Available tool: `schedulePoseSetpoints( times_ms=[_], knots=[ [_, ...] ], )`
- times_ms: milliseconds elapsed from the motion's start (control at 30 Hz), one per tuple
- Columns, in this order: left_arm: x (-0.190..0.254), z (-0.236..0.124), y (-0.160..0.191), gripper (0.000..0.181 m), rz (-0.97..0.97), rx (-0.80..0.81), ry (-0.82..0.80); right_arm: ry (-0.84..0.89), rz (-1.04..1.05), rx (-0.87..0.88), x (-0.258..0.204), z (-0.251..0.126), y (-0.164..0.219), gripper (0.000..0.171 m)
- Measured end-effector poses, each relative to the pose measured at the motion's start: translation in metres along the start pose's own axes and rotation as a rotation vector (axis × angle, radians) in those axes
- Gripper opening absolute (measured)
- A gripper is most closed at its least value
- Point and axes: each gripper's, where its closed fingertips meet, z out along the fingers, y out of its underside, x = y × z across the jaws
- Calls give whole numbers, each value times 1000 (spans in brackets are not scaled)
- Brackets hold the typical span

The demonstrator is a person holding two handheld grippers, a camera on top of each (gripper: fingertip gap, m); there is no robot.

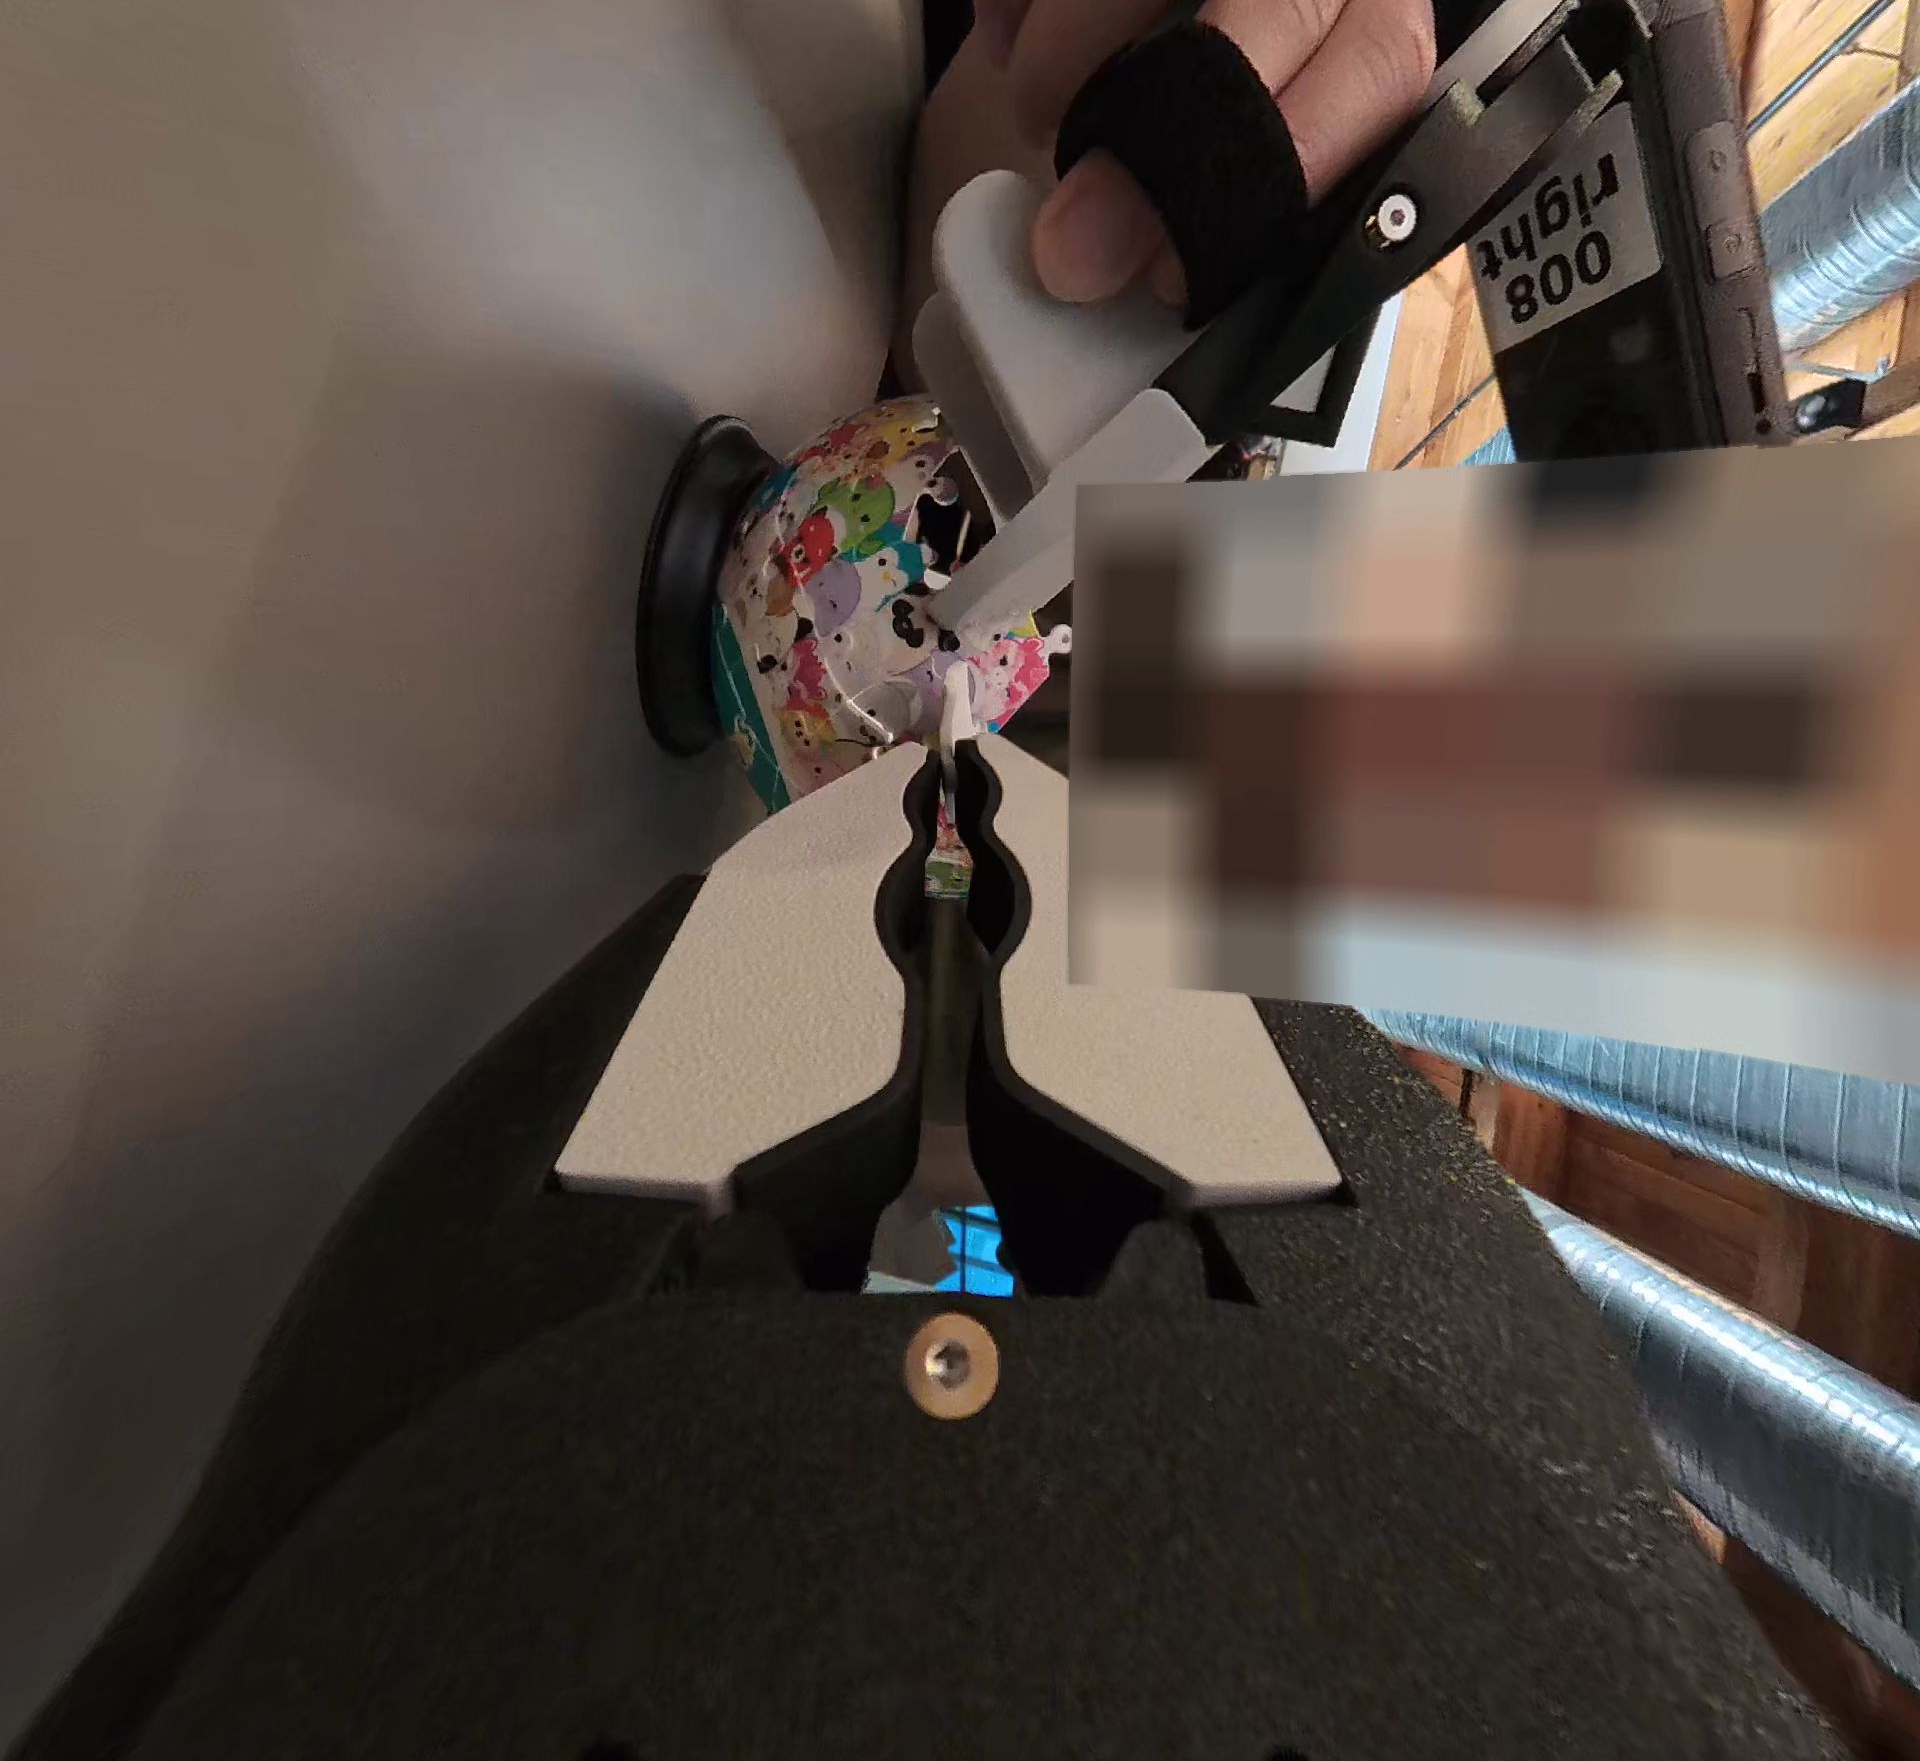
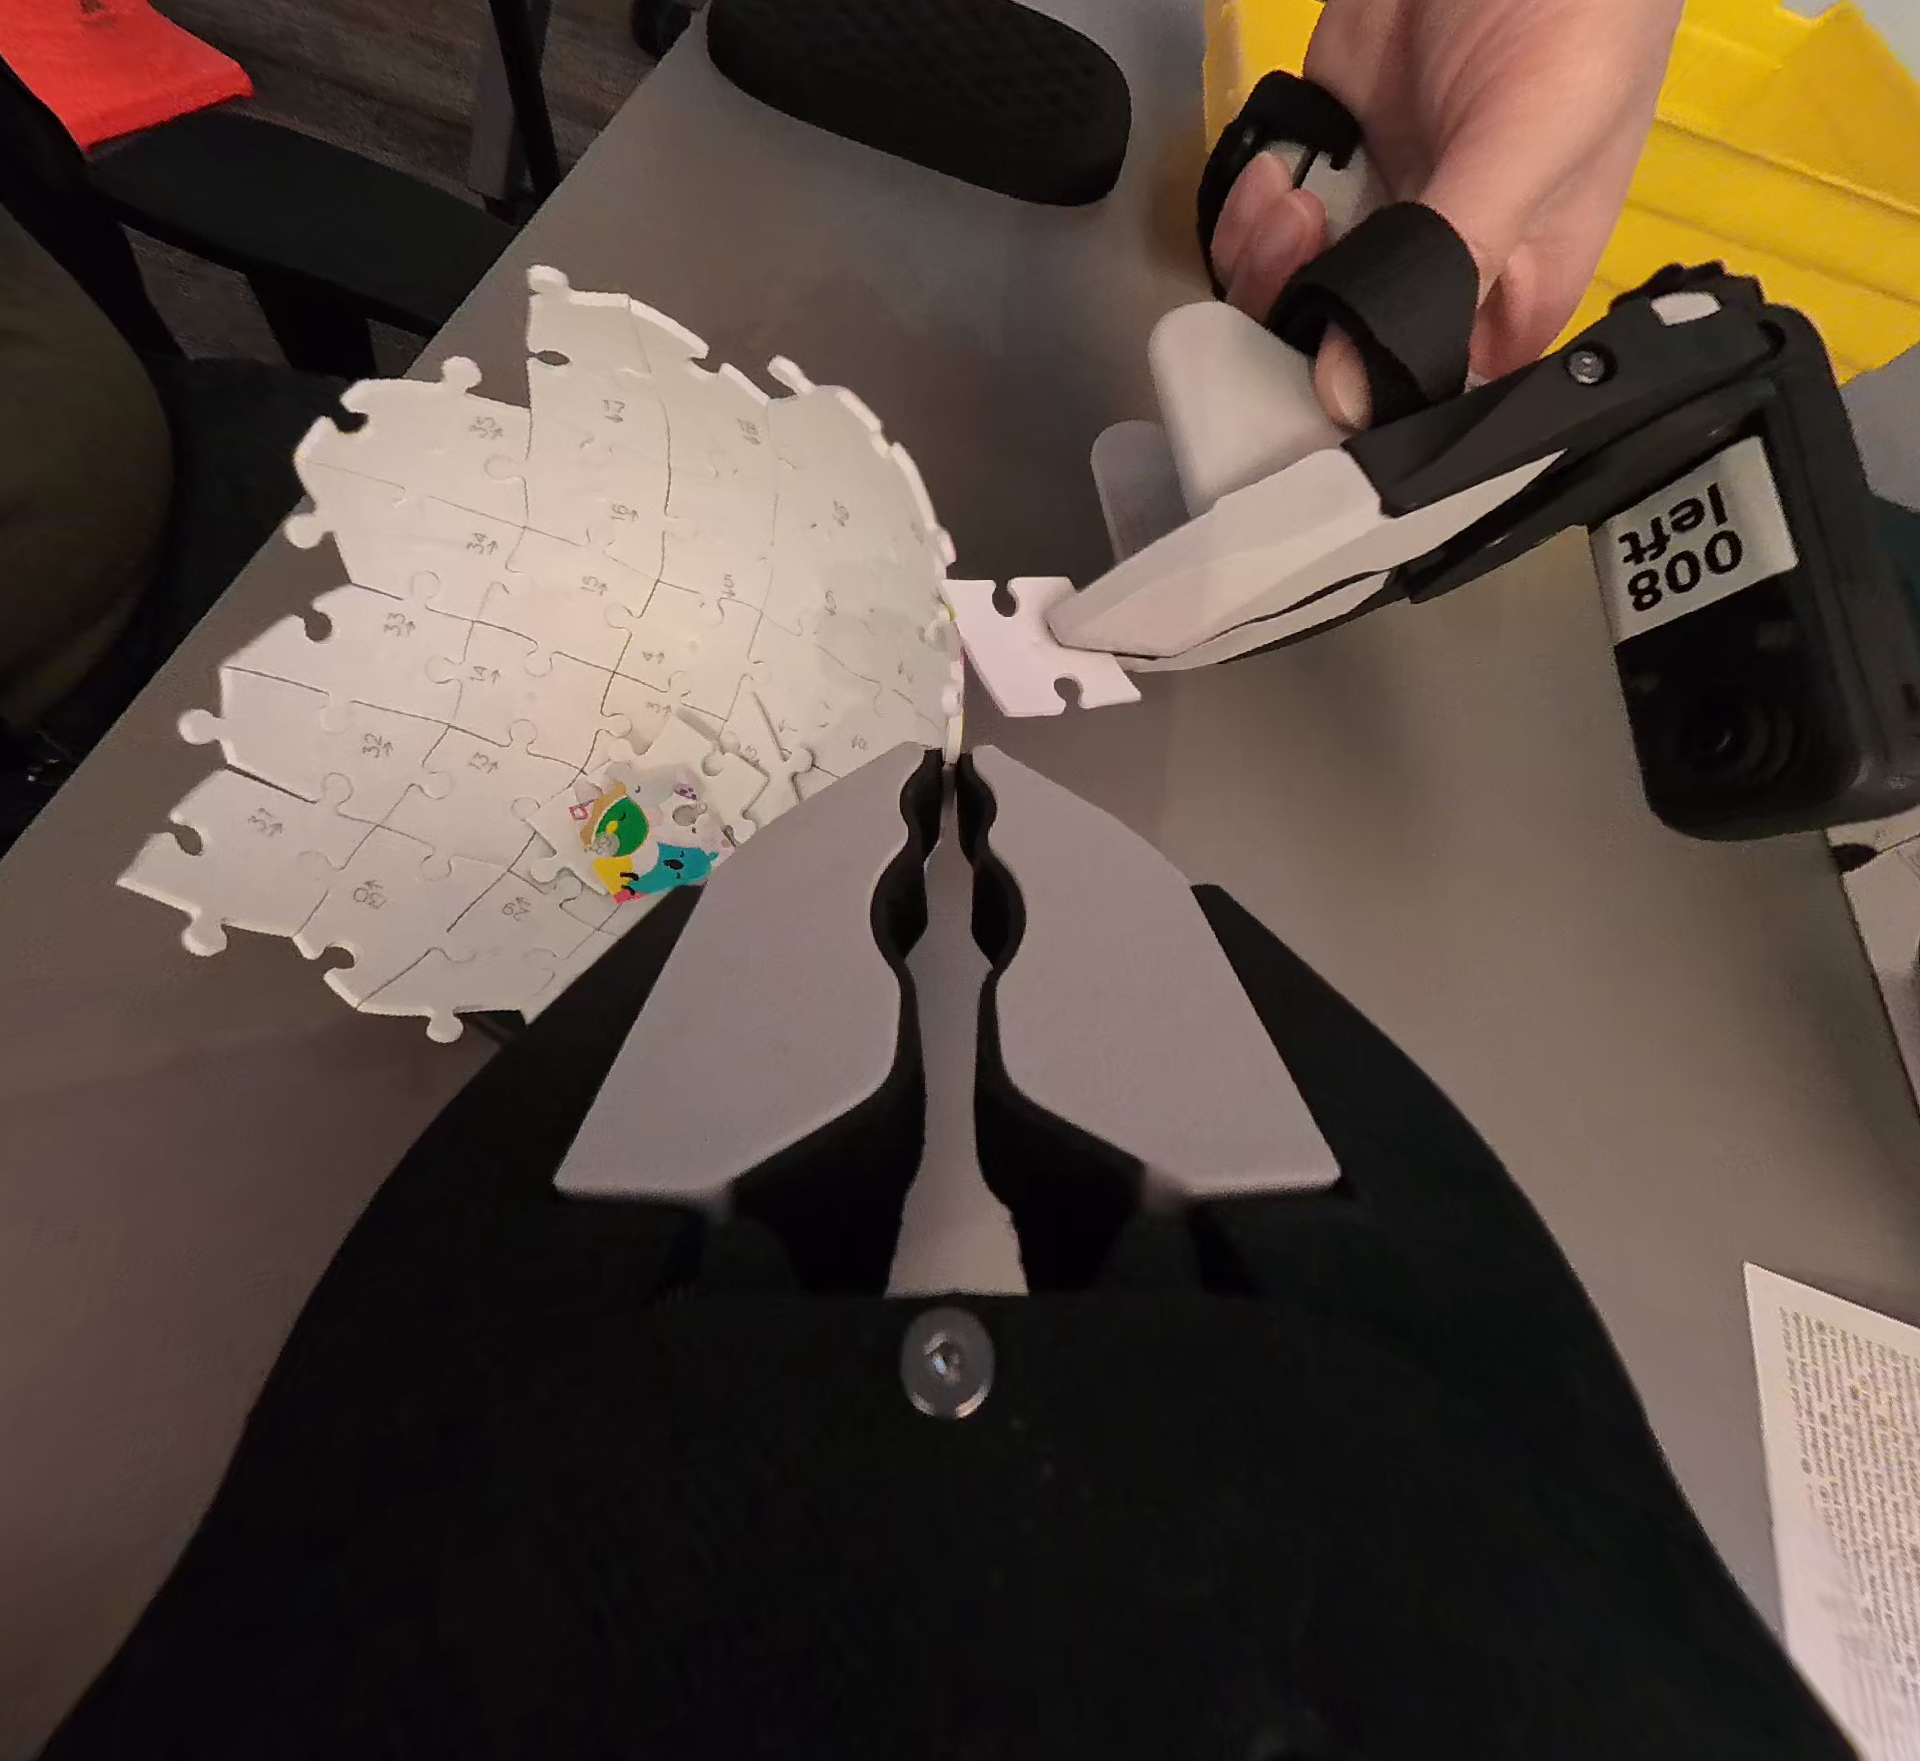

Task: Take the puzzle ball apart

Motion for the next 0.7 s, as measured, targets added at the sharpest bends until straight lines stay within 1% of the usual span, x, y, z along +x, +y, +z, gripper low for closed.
schedulePoseSetpoints(
  times_ms=[133,267,433,567,700],
  knots=[
    [0,1,-2,2,-6,7,22,7,-41,20,-1,0,-4,3],
    [0,3,1,2,19,-71,3,-20,-35,41,-5,2,-5,3],
    [0,3,0,2,-1,-147,-11,-20,-38,47,-5,2,-6,3],
    [-2,3,-1,2,11,-202,-95,-49,30,33,-5,5,-3,3],
    [-3,6,-2,2,-61,-223,-148,-35,9,12,-6,5,-1,3]
  ],
)
